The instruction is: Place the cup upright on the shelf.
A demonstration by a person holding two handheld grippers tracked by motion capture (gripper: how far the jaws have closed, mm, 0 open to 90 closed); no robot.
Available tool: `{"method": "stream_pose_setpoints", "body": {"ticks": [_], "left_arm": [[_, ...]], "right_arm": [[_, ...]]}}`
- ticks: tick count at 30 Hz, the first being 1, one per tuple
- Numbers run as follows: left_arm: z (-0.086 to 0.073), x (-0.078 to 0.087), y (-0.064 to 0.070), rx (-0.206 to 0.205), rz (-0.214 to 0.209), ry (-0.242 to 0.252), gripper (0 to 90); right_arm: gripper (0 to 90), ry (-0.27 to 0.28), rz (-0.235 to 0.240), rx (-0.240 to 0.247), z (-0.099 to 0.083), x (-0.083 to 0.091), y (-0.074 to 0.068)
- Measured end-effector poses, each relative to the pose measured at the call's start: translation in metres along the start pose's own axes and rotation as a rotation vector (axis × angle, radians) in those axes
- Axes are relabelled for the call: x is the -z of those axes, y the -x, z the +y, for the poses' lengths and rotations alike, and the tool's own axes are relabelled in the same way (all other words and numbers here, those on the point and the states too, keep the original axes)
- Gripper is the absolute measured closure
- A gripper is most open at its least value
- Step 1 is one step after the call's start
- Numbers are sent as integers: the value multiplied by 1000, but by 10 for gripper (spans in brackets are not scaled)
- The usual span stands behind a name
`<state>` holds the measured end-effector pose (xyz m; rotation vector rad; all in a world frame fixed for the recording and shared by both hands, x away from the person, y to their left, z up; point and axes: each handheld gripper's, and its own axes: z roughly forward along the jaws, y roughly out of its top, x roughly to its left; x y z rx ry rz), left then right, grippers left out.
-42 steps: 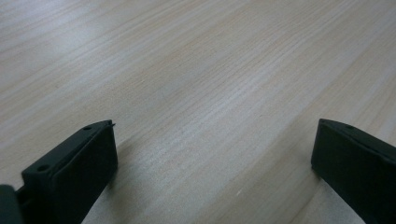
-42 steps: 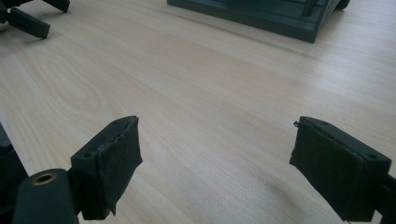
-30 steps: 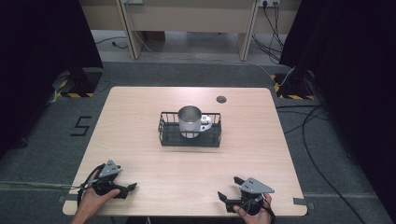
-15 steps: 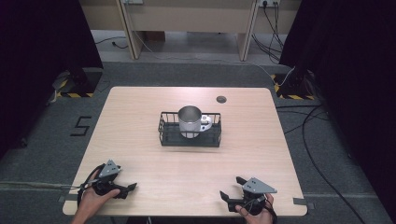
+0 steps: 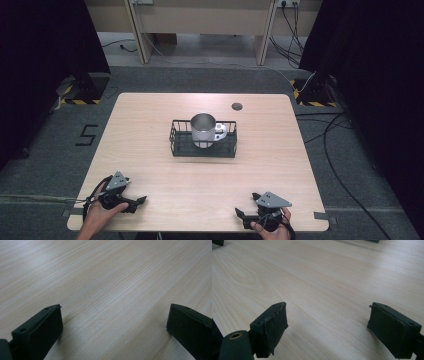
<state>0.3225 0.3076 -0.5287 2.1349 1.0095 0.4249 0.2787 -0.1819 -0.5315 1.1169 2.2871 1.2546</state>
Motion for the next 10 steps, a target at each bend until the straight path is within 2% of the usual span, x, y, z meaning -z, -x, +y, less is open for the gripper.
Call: {"method": "stream_pose_setpoints", "body": {"ticks": [10], "left_arm": [[0, 0, 0, 0, 0, 0, 0]], "right_arm": [[152, 1, -3, -5, -2, 0, 0]]}}
